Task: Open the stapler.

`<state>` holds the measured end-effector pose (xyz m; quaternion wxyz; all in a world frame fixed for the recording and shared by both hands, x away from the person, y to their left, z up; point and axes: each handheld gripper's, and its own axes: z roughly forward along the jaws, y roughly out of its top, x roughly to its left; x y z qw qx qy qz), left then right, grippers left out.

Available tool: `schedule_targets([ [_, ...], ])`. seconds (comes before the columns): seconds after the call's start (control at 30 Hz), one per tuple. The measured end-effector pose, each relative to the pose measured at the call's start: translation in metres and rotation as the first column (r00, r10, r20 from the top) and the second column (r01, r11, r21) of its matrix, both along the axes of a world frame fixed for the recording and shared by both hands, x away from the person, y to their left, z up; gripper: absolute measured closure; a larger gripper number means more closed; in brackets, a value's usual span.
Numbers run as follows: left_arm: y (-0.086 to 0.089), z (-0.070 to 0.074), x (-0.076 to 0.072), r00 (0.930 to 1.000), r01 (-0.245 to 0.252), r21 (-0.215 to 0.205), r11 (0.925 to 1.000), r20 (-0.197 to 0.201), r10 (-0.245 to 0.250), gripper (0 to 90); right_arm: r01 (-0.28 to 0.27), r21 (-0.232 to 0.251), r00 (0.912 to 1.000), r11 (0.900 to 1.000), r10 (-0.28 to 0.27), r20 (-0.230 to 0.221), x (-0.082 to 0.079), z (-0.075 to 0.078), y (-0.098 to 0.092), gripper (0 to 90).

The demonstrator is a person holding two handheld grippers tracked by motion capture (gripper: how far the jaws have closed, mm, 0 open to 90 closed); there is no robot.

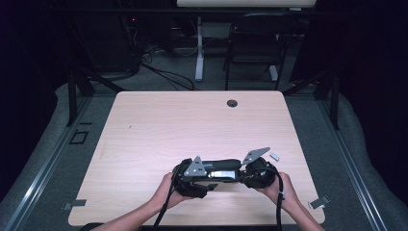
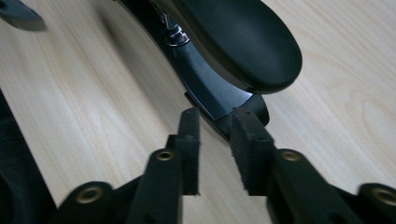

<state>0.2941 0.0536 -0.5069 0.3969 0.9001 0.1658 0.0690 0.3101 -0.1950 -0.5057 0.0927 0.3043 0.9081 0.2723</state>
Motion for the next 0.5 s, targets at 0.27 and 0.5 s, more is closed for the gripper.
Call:
schedule_targets([
  [0.27, -0.014, -0.018, 0.003, 0.9976, -0.067, 0.003, 0.9977, 0.016, 0.067, 74.7, -0.016, -0.018, 0.9998, 1.0, 0.016, 0.008, 0.001, -0.01, 0.009, 85.9],
  [0.5, -0.017, -0.03, 0.008, 0.9826, -0.181, -0.041, 0.9827, 0.036, 0.182, 90.0, -0.002, -0.013, 0.9997, 1.0, 0.002, 0.026, 0.003, -0.019, 0.016, 90.0],
])
